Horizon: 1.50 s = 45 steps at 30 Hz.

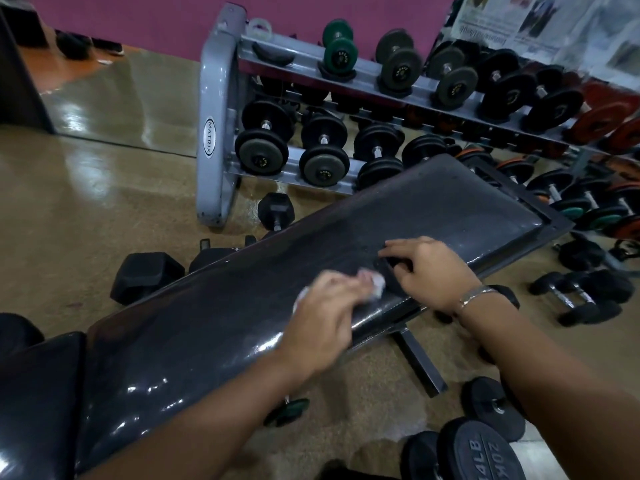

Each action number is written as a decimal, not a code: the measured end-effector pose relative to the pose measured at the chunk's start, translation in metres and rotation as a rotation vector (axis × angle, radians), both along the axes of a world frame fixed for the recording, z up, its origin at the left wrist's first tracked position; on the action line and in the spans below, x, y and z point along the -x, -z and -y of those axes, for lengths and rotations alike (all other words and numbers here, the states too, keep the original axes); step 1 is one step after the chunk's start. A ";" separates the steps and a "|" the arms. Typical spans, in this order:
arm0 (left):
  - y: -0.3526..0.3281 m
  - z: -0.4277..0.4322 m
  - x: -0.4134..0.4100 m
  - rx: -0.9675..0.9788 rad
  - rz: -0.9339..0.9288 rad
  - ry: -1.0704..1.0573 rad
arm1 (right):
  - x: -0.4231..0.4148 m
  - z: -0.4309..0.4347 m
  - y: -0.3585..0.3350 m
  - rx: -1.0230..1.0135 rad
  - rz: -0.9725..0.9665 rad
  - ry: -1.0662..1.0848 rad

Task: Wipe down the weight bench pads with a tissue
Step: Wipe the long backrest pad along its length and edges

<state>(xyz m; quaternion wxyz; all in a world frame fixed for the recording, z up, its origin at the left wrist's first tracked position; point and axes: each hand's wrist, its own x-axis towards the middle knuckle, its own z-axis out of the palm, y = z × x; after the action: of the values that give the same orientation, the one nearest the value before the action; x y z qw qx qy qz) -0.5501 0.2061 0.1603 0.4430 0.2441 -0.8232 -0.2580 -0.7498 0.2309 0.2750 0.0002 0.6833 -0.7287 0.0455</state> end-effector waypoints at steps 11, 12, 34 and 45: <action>-0.047 0.165 0.067 -0.169 0.111 -0.308 | 0.026 -0.006 0.023 0.291 -0.214 0.077; -0.045 0.176 0.073 -0.196 0.120 -0.320 | 0.027 -0.006 0.024 0.298 -0.213 0.077; -0.026 0.136 0.087 -0.084 0.137 -0.261 | 0.022 -0.008 0.025 0.253 -0.211 0.119; -0.011 0.061 0.076 -0.011 0.112 -0.204 | 0.016 -0.005 0.009 0.002 -0.251 0.168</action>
<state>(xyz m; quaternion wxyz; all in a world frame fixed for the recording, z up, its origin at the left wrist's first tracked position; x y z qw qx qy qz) -0.6264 0.1453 0.1715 0.4187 0.3429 -0.8163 -0.2020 -0.7655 0.2359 0.2662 0.0956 0.6203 -0.7775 -0.0396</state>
